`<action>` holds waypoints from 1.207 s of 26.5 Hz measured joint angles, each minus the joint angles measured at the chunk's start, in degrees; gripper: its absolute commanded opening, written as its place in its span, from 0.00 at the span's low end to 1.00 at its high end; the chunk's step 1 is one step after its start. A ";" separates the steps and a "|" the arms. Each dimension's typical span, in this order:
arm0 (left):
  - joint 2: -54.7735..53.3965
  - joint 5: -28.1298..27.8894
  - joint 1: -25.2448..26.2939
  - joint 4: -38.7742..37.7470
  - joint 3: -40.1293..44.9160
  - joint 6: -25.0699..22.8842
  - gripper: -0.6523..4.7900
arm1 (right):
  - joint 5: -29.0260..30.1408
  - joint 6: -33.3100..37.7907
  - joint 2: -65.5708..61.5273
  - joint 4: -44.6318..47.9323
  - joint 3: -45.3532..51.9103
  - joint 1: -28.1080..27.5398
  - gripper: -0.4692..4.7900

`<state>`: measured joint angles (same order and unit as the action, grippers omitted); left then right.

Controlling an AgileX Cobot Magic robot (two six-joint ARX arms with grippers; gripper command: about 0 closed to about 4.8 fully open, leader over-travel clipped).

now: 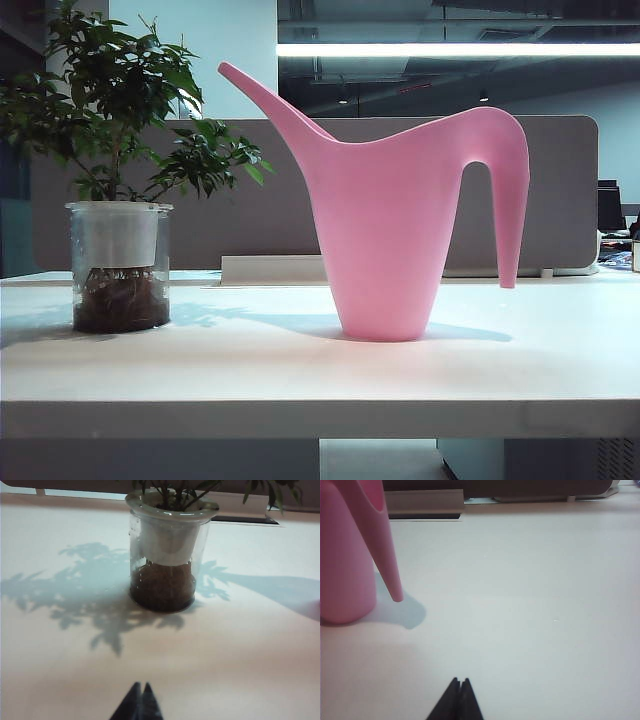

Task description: Pick up the watering can from the table, water the potted plant, and put the can back.

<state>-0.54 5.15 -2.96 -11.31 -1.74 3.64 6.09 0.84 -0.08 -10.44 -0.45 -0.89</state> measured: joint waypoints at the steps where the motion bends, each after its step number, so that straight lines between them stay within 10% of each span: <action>1: 0.00 0.00 0.00 -0.02 0.00 0.00 0.11 | 0.00 0.00 0.00 0.00 0.00 0.00 0.08; 13: -5.49 -0.04 -0.17 -0.57 -1.46 0.00 0.11 | 0.00 0.00 0.00 0.00 0.00 0.00 0.08; 32: -35.10 -0.02 -14.08 -19.85 -35.65 -0.02 0.11 | 0.00 0.00 0.00 0.02 0.00 0.00 0.08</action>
<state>-35.64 5.13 -17.04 -31.16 -37.39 3.62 6.09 0.84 -0.08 -10.41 -0.45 -0.89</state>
